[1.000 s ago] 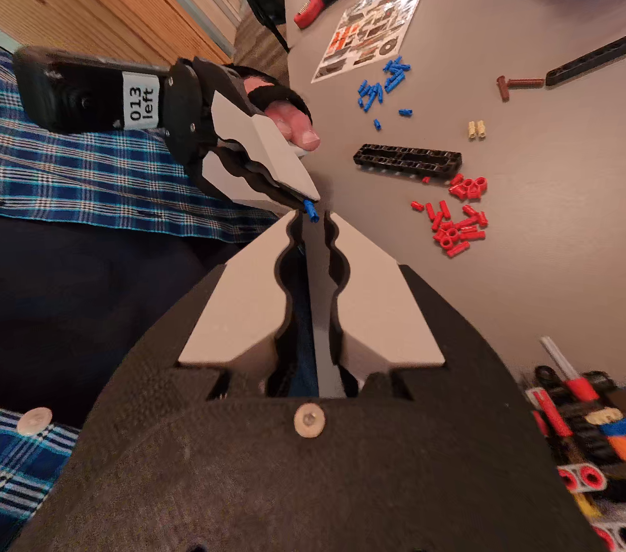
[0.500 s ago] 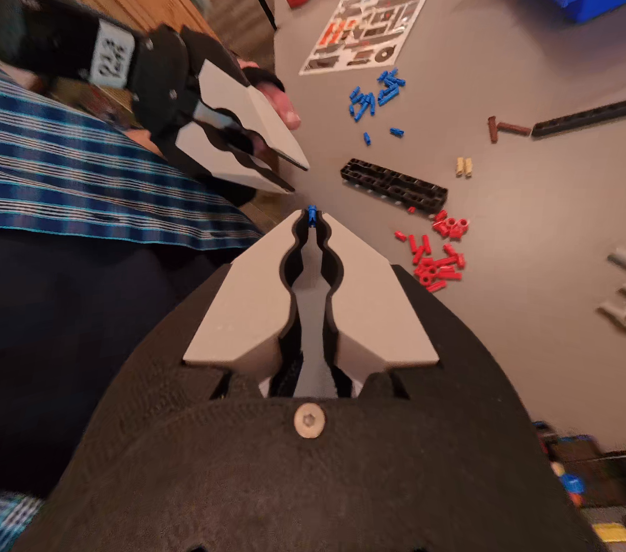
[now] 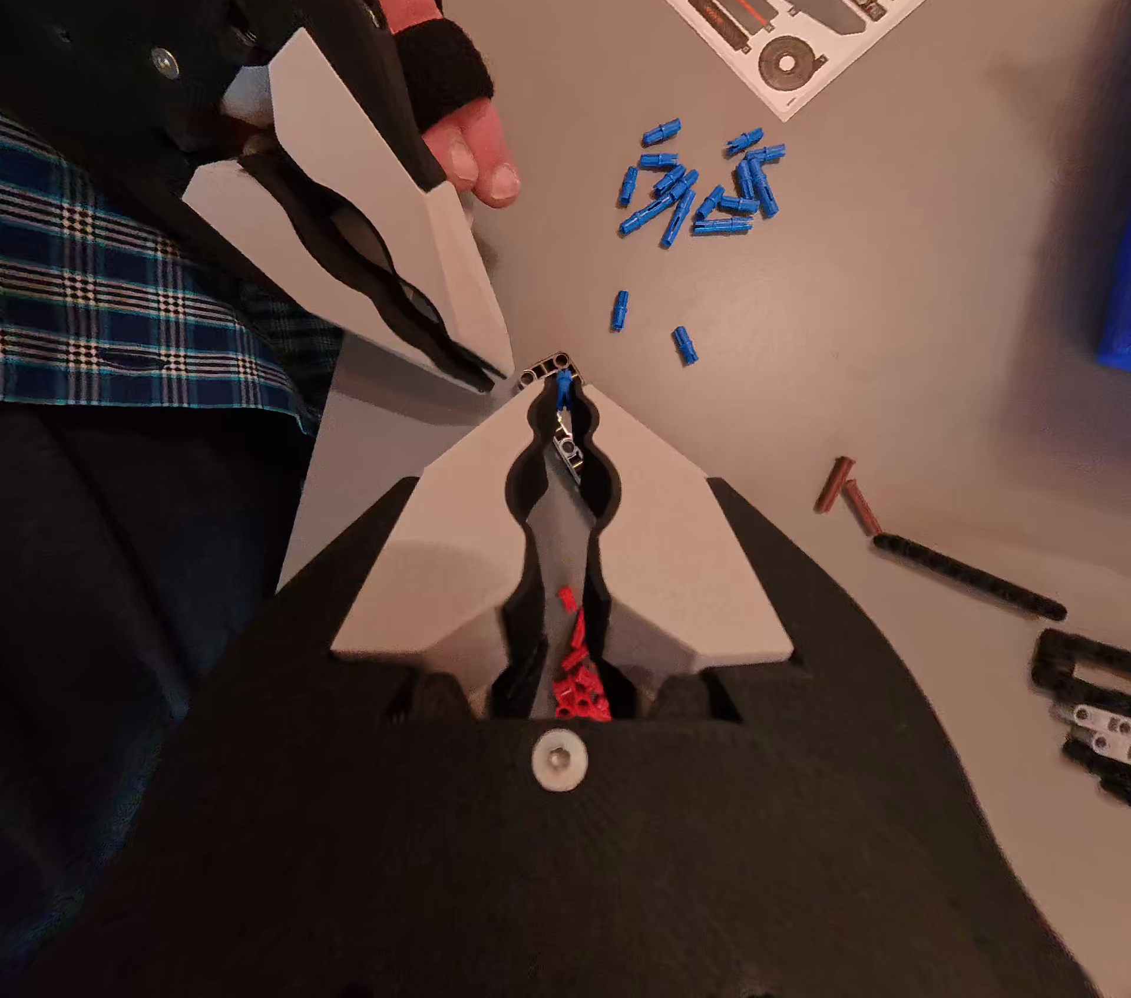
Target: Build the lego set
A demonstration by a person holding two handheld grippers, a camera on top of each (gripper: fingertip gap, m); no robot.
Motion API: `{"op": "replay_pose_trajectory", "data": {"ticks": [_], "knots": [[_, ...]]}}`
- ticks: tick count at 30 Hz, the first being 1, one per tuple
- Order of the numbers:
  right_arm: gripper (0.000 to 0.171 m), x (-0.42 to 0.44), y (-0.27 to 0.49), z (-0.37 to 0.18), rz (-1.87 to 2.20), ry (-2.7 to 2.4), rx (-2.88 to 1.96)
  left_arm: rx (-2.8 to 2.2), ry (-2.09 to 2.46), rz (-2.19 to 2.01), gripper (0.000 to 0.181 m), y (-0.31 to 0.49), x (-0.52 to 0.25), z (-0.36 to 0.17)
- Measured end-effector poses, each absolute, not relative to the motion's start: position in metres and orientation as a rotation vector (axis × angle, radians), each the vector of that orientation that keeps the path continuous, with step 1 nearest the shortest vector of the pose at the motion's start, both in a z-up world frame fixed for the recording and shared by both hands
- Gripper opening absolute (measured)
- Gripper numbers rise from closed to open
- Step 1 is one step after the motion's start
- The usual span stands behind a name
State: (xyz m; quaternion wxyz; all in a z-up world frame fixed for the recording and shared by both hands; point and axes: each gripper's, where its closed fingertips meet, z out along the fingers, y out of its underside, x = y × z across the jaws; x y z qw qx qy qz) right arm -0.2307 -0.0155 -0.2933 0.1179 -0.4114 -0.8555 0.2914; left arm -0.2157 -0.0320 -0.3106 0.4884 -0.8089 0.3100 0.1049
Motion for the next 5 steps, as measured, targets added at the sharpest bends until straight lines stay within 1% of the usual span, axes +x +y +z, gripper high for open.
{"op": "replay_pose_trajectory", "data": {"ticks": [1, 5], "knots": [[0.001, -0.232, -0.015, -0.297, 0.839, -2.529, -1.200, -1.961, 0.753, 0.225, 0.004, -0.031, -0.214, -0.312], [0.001, -0.237, -0.015, -0.312, 0.785, -2.630, -1.170, -1.993, 0.763, 0.243, 0.005, -0.026, -0.216, -0.320]]}}
